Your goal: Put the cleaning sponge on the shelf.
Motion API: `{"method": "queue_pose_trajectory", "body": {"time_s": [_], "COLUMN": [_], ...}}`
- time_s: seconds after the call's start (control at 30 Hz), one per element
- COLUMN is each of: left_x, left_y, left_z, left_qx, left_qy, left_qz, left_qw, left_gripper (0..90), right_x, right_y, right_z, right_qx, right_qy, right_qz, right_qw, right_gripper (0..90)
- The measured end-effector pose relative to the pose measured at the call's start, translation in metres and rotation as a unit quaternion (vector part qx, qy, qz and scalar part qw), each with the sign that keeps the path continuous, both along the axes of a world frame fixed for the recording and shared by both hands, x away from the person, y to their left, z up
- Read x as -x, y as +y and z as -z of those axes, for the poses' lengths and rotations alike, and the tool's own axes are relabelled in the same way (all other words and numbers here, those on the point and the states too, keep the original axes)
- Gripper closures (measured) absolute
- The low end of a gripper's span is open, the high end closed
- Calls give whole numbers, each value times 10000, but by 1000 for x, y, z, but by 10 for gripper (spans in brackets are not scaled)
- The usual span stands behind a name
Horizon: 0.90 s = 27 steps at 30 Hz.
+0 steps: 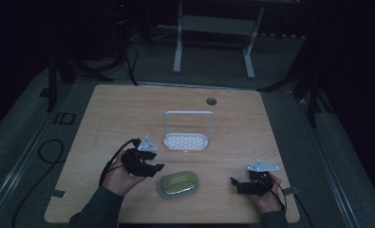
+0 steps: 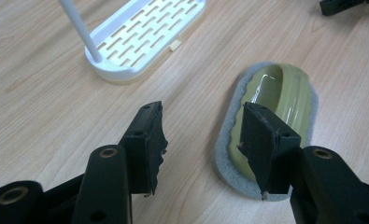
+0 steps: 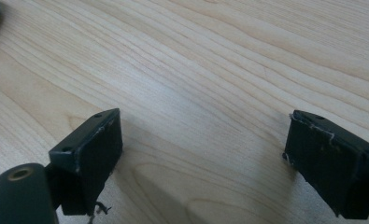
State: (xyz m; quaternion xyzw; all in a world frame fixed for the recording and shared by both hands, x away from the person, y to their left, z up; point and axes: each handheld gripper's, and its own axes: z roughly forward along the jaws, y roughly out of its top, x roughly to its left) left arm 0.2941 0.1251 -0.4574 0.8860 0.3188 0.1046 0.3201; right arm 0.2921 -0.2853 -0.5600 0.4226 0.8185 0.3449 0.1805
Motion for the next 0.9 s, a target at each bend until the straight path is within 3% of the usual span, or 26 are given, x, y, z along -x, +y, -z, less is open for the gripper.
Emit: {"method": "queue_pose_trajectory", "body": {"time_s": [0.37,0.6,0.9], "left_x": [-2,-1,-2], "left_y": [-9,-16,-31], "left_z": [-2,-6,-10], "left_qx": [-122,-166,-343], "left_qy": [146,132,249], "left_qz": [182,328,528], "left_qw": [9997,9992,9977], "left_gripper": [489,497,509], "right_x": [0,0,0], "right_y": [0,0,0], "right_z": [0,0,0], "right_qx": [2,1,4], "right_qy": [1,3,-1], "right_qz": [-4,-1,-4], "right_qw": [10000,10000,10000], "right_gripper": [109,108,109]}}
